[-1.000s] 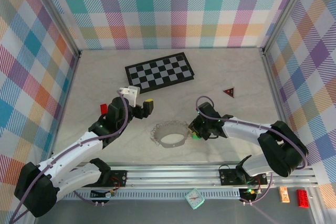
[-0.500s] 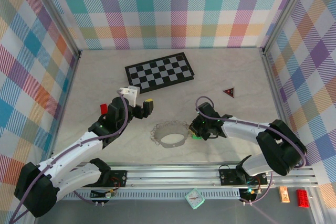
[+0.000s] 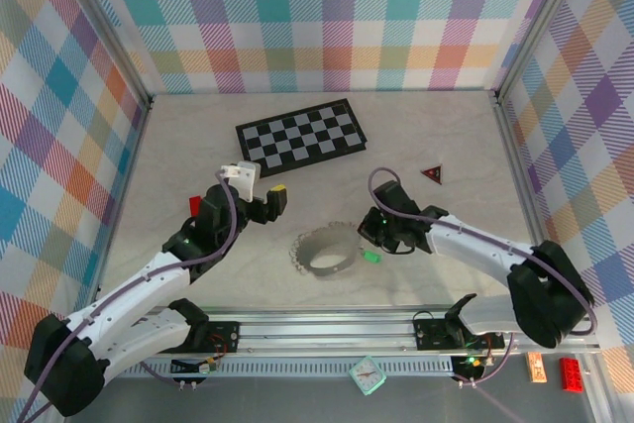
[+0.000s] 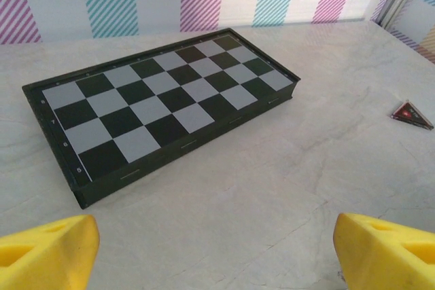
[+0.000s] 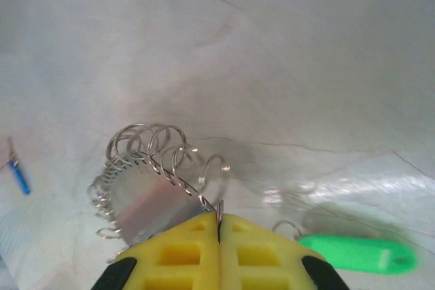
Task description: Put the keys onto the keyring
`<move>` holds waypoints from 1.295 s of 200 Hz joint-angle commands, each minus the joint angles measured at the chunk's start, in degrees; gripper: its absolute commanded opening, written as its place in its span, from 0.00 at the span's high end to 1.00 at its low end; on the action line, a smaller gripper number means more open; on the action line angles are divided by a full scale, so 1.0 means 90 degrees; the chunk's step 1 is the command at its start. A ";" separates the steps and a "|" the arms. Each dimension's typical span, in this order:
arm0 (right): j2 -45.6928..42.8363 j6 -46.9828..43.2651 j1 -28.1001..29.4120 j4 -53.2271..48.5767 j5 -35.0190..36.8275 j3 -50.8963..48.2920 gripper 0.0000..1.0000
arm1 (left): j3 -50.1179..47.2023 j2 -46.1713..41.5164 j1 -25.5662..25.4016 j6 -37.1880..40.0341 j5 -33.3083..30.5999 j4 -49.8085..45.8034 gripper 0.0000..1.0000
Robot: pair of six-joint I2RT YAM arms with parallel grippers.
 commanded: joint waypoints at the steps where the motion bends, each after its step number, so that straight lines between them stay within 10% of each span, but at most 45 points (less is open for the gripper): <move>1: -0.0417 -0.1570 -0.0018 -0.0470 0.0259 0.0445 1.00 | 0.0230 -0.0220 0.0079 0.0231 -0.0157 -0.0146 0.12; 139: 0.0000 -0.7844 -0.0024 -0.2499 -0.0474 0.3586 1.00 | 0.0762 -0.0572 0.0079 0.1527 0.0197 -0.0471 0.18; 259: 0.0623 -0.9509 0.0188 -0.3238 -0.2137 0.4187 1.00 | 0.0996 -0.0680 0.0079 0.3141 0.2363 -0.1133 0.42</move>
